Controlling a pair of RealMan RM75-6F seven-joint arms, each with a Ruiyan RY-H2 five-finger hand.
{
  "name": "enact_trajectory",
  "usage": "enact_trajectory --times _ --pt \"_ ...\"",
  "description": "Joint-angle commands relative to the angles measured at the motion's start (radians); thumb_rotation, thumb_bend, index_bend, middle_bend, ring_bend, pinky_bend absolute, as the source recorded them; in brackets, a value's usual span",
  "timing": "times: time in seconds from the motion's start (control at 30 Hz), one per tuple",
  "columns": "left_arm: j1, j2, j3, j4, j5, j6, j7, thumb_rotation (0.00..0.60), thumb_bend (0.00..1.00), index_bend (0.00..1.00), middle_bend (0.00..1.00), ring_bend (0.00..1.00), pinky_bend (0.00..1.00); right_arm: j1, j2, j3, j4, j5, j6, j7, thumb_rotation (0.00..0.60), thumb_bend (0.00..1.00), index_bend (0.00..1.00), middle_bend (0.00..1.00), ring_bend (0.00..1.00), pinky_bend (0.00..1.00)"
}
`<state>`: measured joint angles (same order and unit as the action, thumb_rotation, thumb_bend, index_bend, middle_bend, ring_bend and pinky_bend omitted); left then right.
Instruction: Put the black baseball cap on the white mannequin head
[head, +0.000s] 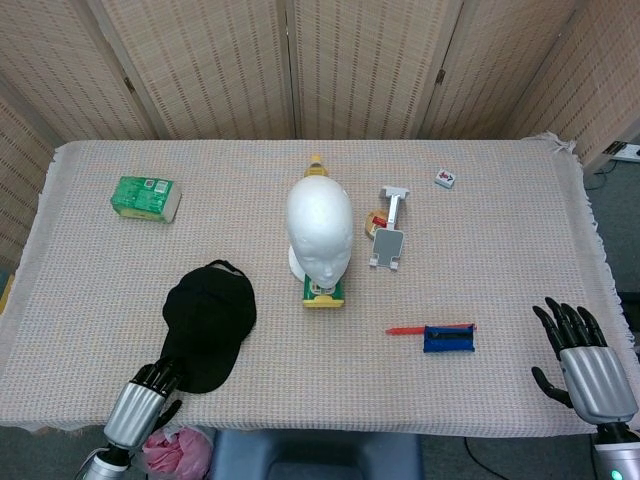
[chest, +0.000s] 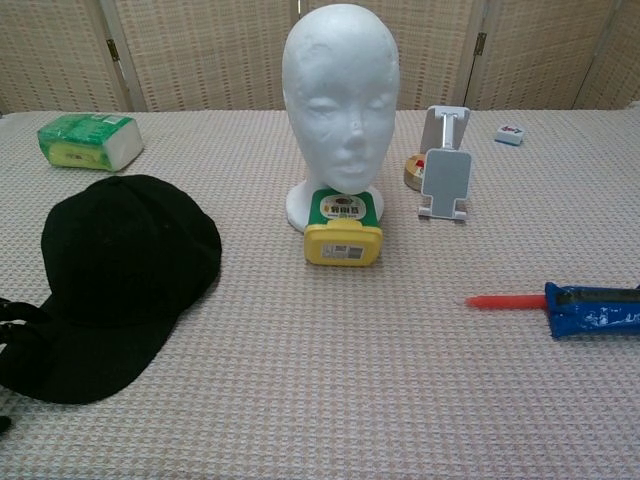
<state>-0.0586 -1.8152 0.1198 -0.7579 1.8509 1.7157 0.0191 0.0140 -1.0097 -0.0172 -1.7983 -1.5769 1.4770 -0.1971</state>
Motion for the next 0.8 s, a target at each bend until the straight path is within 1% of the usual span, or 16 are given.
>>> enact_trajectory --times 0.03,0.57,0.8 --pt "-0.009 -0.017 -0.005 0.034 -0.005 0.011 -0.022 0.6 0.26 0.36 0.27 0.24 0.41 0.001 -0.001 -0.001 0.001 0.001 -0.003 -0.002 0.6 0.25 0.0 0.0 0.0 0.0" --pt "-0.043 -0.112 -0.016 0.219 -0.047 0.017 -0.141 0.6 0.26 0.37 0.28 0.24 0.41 0.004 -0.006 0.006 0.0 0.019 -0.01 -0.016 0.6 0.25 0.0 0.0 0.0 0.0" --pt "-0.058 -0.137 -0.02 0.271 -0.06 0.034 -0.183 0.6 0.26 0.39 0.3 0.26 0.41 0.006 -0.008 0.01 0.002 0.031 -0.014 -0.019 0.6 0.25 0.0 0.0 0.0 0.0"
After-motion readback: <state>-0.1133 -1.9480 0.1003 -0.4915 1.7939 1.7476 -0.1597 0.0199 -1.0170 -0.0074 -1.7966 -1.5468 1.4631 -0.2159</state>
